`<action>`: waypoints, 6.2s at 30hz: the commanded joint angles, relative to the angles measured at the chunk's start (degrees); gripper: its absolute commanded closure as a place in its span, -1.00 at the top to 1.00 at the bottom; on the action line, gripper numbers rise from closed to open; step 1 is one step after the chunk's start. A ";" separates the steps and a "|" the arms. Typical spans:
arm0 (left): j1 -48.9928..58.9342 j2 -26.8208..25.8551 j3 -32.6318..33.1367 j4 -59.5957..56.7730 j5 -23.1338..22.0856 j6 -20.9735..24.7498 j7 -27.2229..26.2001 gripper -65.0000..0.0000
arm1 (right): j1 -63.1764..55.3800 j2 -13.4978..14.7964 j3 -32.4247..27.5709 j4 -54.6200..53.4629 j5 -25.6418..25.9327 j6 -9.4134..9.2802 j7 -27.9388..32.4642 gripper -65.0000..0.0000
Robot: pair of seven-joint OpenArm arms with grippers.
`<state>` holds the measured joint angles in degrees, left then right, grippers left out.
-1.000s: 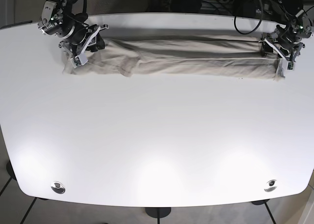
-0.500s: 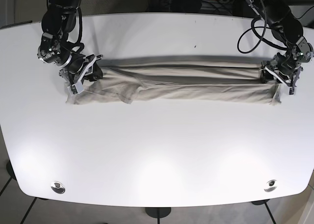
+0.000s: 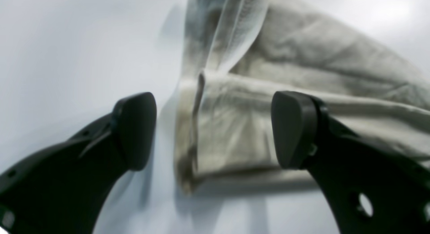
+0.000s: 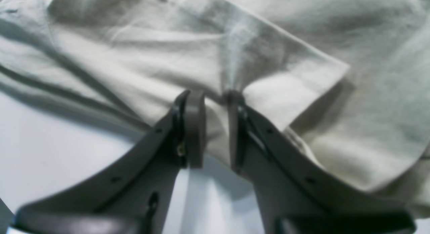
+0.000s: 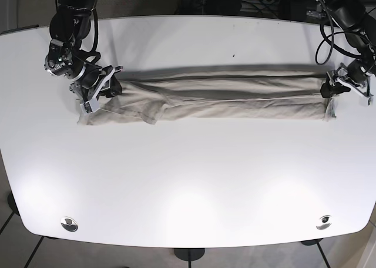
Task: Fold the T-shirt properly
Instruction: 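Grasp both ends of the folded strip with both grippers, then fold both strip ends toward the middle, grippers moving toward each other, then press and tuck the bundled shirt with the right gripper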
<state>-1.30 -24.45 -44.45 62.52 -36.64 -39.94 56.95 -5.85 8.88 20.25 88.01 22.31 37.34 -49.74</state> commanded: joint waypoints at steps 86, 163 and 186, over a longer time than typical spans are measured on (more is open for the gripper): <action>2.49 10.60 30.07 20.69 -0.15 2.89 -5.12 -0.68 | 10.99 -3.57 24.36 -9.46 14.22 -0.29 -14.84 0.52; 6.62 2.69 16.71 25.87 -9.20 7.37 -5.56 -0.67 | 9.93 -6.91 -34.36 5.14 16.51 -12.42 3.45 0.14; 14.36 8.84 18.20 37.21 7.15 2.01 -5.83 -0.68 | 18.02 -14.82 -49.83 -8.75 -9.43 -12.51 14.09 0.07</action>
<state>13.52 -14.81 -25.96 98.80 -28.29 -37.52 52.34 11.07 -5.58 -29.67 78.50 12.19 24.77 -37.08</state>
